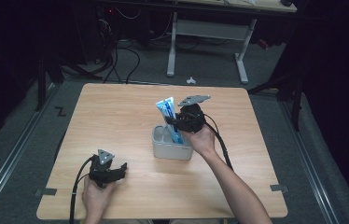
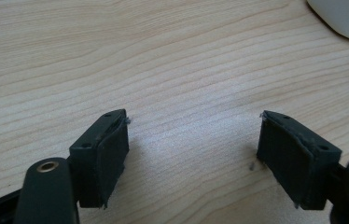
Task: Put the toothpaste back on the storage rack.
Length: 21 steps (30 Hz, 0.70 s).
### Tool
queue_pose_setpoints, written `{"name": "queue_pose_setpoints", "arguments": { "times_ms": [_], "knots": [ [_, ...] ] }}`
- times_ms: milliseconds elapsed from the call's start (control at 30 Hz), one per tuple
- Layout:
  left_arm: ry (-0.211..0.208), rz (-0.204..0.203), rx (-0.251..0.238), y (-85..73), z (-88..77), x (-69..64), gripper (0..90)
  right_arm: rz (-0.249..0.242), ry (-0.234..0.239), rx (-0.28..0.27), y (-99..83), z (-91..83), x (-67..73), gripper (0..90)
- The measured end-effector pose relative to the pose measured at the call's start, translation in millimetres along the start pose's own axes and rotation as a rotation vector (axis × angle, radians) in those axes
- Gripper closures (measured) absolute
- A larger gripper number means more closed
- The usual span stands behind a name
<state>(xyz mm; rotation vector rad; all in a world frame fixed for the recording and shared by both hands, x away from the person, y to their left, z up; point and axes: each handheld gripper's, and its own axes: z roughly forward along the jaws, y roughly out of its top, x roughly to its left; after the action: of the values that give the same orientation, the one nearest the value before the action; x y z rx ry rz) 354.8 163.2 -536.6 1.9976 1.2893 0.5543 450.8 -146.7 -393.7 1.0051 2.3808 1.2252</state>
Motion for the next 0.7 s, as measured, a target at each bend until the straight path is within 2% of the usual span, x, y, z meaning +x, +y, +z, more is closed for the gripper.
{"name": "queue_pose_setpoints", "arguments": {
  "times_ms": [700],
  "knots": [
    [0.000, -0.002, -0.002, 0.0, 0.1, -0.1, 25.2, -0.009, -0.004, 0.023, -6.0, 1.6, -0.8, 73.4]
  ]
}}
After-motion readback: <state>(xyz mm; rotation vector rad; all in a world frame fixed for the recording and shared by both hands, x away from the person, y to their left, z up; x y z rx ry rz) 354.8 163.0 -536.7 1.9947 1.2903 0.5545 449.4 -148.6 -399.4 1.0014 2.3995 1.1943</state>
